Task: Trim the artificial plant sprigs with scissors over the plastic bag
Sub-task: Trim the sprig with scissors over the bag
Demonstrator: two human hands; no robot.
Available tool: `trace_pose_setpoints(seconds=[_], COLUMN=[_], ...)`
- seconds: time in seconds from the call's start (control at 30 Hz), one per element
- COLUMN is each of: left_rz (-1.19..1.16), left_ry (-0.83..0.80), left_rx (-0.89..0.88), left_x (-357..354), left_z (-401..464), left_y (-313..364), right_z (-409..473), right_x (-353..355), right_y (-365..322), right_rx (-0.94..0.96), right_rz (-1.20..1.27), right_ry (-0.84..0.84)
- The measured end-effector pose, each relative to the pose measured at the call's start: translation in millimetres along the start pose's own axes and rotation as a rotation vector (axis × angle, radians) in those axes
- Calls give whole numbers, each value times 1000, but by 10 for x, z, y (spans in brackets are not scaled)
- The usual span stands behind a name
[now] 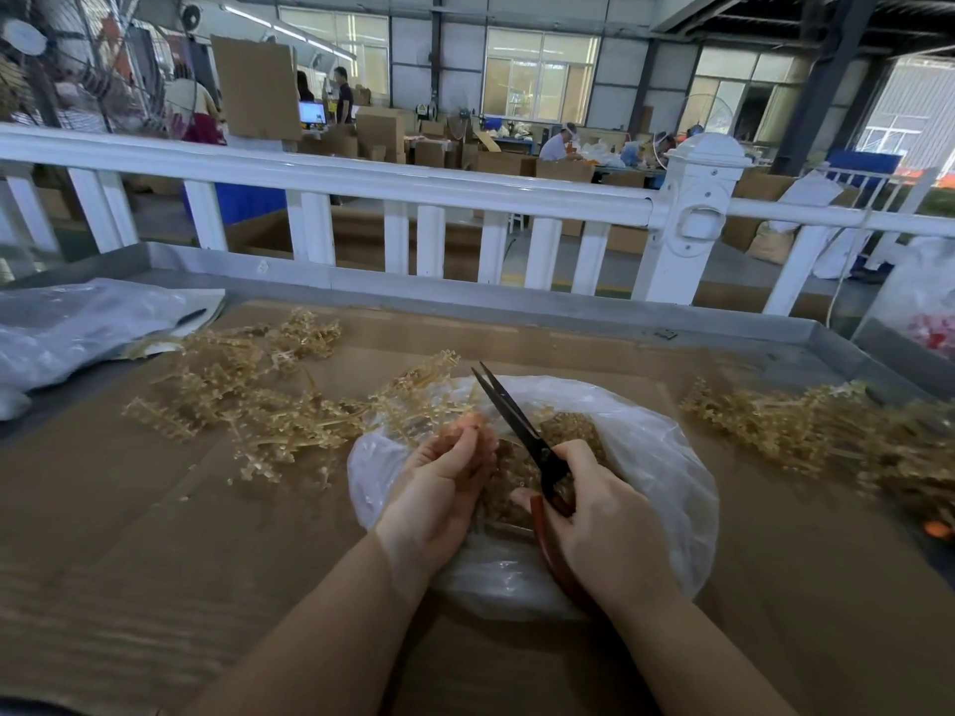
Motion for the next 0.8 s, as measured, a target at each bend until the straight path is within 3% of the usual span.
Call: trace_pose_setpoints(seconds=[0.33,0.57,0.8], left_rz=[4,146,230], left_ry=[36,24,3], left_rx=[11,-91,-69], left_x=[3,-170,-211], left_z=[-5,-49,-99], left_y=[11,135,154], right_z=[6,-6,-9], right_x=[38,37,36], right_y=[0,30,46], right_rx=[-8,-17,-19], right_rz=[50,57,79], right_ry=[32,43,46])
Point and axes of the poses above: each hand's wrist, its own z-axis towards the middle knuckle, its own x-axis out of the back of the hand, y = z × x, the point moved 10 cm from there along z, towards the middle knuckle, and after that the axes turned 10 degrees about y, right-handed, at the moved point
